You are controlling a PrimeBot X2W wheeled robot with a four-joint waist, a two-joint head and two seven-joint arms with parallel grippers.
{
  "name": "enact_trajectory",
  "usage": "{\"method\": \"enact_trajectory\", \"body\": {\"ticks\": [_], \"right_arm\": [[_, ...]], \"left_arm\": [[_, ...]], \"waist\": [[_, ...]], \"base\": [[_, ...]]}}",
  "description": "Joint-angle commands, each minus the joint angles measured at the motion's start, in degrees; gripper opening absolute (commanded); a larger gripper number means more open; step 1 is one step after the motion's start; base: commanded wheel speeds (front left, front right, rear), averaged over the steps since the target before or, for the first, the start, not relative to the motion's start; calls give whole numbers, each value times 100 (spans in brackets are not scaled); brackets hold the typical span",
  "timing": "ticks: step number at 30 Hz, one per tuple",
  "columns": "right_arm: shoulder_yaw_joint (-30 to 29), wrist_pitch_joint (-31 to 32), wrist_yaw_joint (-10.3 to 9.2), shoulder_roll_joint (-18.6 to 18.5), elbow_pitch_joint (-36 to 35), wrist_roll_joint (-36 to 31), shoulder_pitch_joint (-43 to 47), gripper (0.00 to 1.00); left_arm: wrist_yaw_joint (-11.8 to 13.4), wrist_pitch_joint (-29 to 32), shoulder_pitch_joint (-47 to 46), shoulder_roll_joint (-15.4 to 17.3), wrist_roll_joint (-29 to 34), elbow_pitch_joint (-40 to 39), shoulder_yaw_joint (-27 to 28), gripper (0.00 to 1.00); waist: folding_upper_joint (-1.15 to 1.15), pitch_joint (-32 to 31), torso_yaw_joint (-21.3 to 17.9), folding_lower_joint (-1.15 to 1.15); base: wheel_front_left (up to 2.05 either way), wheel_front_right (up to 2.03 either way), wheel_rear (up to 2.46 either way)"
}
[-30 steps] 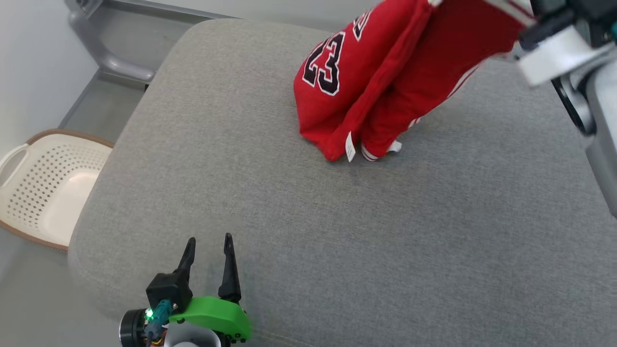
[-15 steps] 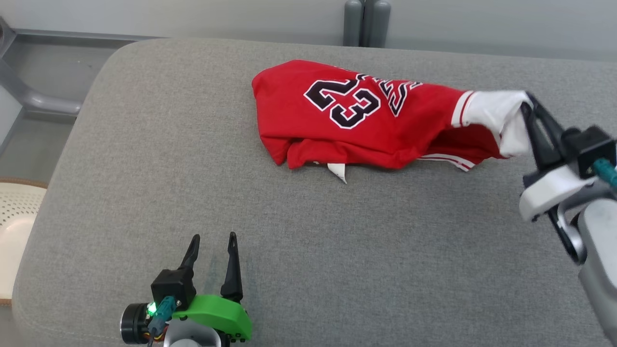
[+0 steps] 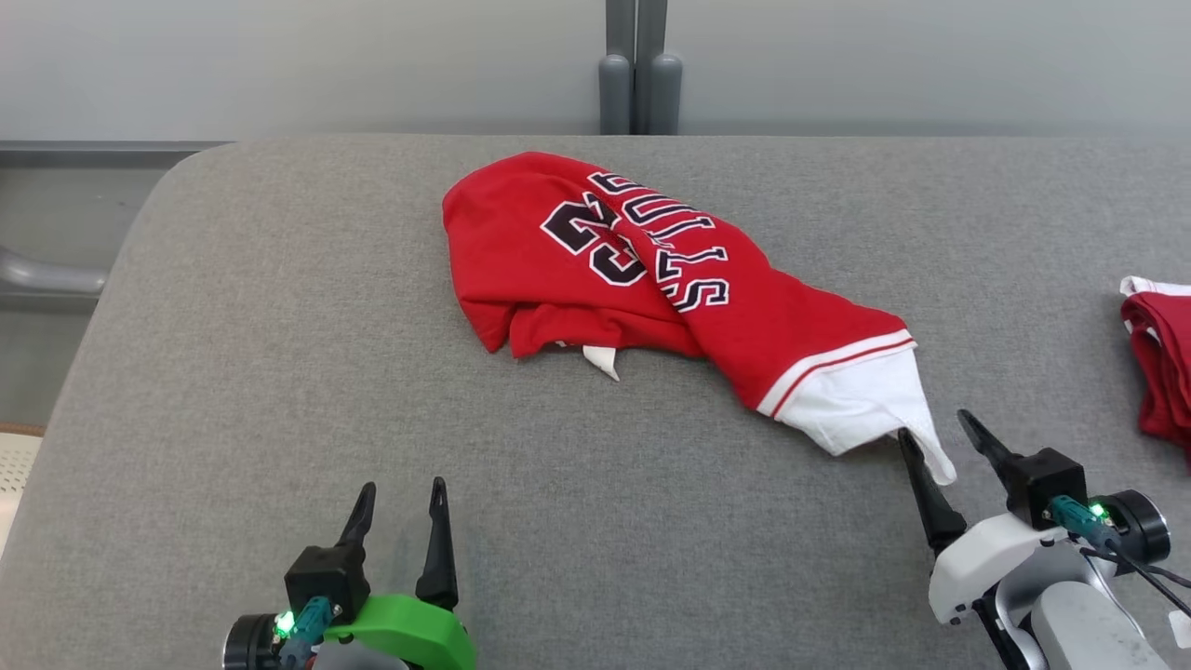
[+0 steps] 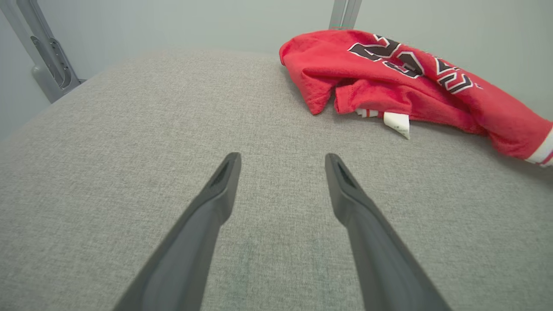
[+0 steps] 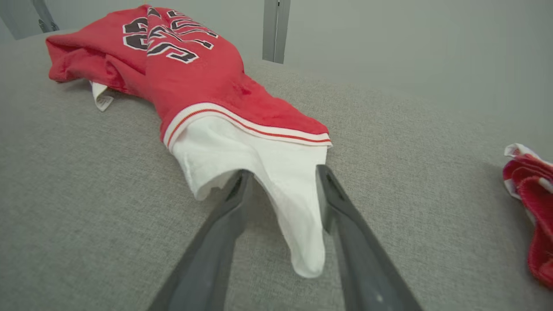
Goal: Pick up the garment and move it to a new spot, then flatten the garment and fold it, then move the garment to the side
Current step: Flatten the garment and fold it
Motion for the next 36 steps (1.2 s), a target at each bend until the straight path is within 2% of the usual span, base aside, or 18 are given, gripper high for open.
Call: {"method": "enact_trajectory", "body": {"ticks": [1, 6, 15, 19, 26, 31, 36], "right_arm": [[-124, -13, -8, 75, -42, 26, 125, 100], [-409, -13, -9, 280, -277, -74, 202, 100], [-577, -13, -9, 436, -612, -159, -79, 100], [-544, -13, -9, 475, -724, -137, -244, 100], [-527, -13, -9, 544, -923, -102, -454, 100], [-559, -13, -9, 563, -965, -83, -531, 100], [-594, -13, -9, 561, -955, -83, -546, 100]], "left_arm": [[-7, 1, -34, 21, 23, -24, 16, 100], [-28, 1, -245, 22, -17, 1, 13, 100], [-53, 1, -939, 22, -130, 244, -9, 100], [-119, 1, -1279, 23, -142, 528, 22, 100], [-329, 1, -1722, 24, -656, 854, 297, 100], [-516, 1, -1884, 25, -632, 989, 470, 100], [-560, 1, -1917, 24, -570, 979, 601, 100]], "waist": [[0, 10, -136, 0], [0, 174, -370, 0], [0, 748, -801, 0], [0, 977, -994, 0], [0, 1313, -1292, 0], [0, 1455, -1409, 0], [0, 1518, -1438, 0]], "base": [[0, 0, 0], [0, 0, 0], [0, 0, 0], [0, 0, 0], [0, 0, 0], [0, 0, 0], [0, 0, 0]]}}
